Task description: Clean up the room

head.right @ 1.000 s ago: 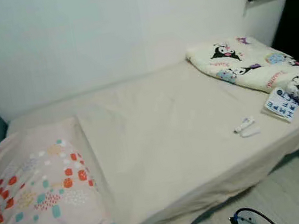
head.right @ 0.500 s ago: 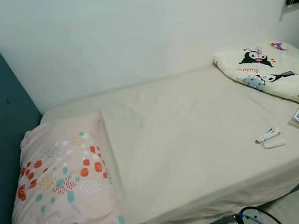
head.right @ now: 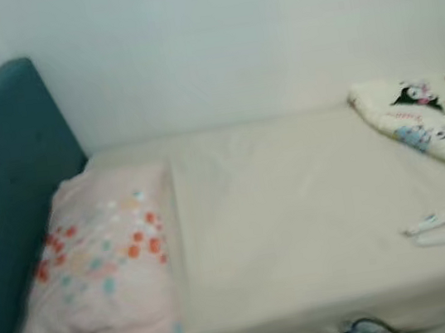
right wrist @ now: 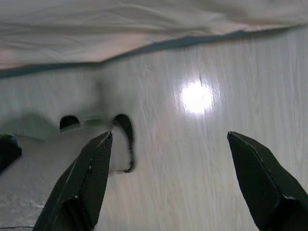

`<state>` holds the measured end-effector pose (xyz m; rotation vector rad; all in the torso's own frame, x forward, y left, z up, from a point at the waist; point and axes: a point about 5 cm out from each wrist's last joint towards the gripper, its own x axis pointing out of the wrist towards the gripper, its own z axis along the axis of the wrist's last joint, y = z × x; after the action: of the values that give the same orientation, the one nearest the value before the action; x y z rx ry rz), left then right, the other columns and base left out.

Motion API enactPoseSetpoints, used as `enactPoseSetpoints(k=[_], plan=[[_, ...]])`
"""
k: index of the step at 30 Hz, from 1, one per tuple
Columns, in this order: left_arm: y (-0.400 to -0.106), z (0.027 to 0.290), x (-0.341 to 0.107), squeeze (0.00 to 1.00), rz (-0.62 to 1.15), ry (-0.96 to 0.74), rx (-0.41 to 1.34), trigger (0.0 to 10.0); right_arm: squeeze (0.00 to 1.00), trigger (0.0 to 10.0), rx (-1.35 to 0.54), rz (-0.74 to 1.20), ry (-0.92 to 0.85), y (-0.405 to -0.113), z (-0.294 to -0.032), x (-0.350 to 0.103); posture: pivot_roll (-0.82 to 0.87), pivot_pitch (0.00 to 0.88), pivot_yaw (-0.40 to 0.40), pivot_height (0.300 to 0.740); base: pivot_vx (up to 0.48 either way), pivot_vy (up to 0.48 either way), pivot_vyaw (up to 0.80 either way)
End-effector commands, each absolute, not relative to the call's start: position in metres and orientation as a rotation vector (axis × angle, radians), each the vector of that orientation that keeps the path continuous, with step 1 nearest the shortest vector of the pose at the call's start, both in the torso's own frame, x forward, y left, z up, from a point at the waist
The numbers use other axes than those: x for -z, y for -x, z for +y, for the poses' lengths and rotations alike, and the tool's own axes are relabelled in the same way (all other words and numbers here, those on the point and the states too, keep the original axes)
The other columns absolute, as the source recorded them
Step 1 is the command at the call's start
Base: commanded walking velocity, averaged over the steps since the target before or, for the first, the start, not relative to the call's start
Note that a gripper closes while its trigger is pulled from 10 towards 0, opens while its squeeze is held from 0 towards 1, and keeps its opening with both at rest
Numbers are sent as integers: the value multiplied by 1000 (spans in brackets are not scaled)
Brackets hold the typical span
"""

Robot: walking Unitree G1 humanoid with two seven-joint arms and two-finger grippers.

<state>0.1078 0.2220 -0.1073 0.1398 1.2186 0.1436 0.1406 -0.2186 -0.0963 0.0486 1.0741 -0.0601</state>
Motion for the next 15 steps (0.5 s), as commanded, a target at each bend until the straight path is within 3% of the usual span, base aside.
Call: enactPoseSetpoints(k=[1, 15], plan=[[-109, 219, 108, 0, 1221, -143, -127, 10000, 0, 10000, 68, 1072, -76, -140, -221, 96, -88, 0, -29, 740, 0, -480, 0], [-107, 219, 108, 0, 1230, -146, -120, 10000, 0, 10000, 68, 1062, -91, -148, -218, 94, -89, 0, -30, 740, 0, -475, 0]])
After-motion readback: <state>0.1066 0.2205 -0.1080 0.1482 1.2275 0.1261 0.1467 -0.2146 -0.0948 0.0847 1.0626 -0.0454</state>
